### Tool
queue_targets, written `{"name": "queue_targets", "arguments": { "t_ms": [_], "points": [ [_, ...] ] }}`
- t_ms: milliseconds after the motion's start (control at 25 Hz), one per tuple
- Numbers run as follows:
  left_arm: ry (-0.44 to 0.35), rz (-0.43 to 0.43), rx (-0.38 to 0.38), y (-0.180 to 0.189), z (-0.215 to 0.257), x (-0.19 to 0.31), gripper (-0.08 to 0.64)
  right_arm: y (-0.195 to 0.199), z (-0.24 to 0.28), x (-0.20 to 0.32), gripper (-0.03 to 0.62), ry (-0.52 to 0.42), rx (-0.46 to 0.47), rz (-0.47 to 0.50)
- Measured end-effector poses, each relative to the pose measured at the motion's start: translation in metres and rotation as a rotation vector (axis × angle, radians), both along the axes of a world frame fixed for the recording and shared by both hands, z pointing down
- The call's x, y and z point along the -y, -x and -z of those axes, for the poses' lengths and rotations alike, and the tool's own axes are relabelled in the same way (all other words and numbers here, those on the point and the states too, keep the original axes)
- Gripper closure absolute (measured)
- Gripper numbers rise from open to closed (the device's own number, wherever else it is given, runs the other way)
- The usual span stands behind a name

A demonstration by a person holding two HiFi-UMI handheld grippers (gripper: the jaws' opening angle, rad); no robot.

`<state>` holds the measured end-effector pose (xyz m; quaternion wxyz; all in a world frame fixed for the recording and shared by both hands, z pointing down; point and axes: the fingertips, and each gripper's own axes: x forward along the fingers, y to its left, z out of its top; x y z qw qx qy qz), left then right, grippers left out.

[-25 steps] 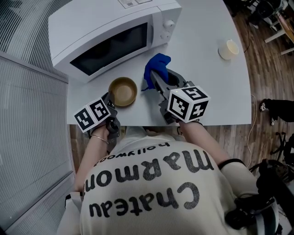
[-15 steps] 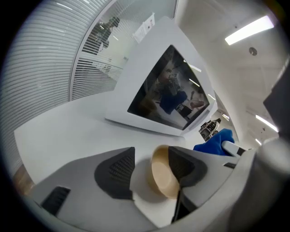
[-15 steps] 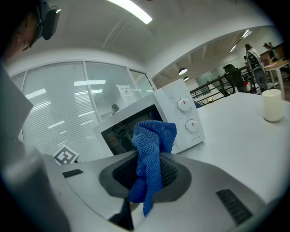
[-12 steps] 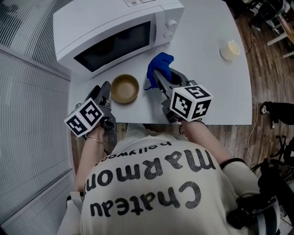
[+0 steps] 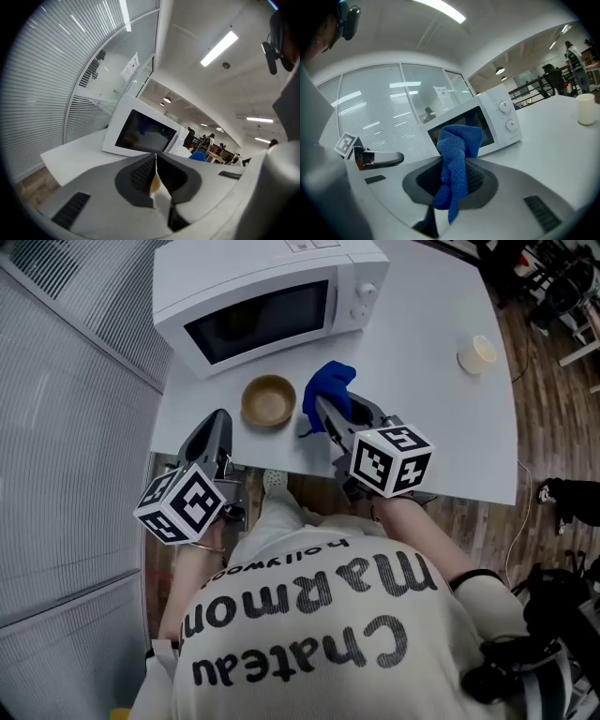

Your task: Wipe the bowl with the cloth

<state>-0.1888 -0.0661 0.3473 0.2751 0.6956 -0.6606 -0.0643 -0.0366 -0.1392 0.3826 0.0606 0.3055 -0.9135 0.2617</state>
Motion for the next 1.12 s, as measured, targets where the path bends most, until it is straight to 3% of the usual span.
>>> {"name": "queue_targets", "arguments": {
  "t_ms": [240, 520, 1120],
  "points": [
    [0.094, 0.042, -0.037, 0.003, -0.018, -0.046, 0.56, 0.005, 0.006, -0.039, 0.529, 0.012, -0.023, 0.027],
    [0.131, -0.02, -0.065, 0.001, -0.027, -0.077, 0.56, 0.0, 0.003, -0.067, 0.529, 0.023, -0.077, -0.051],
    [0.089, -0.095, -0.069, 0.021, -0.014, -0.129, 0.56, 0.011, 0.013, -0.138, 0.53, -0.009, -0.122, -0.129]
  ]
}}
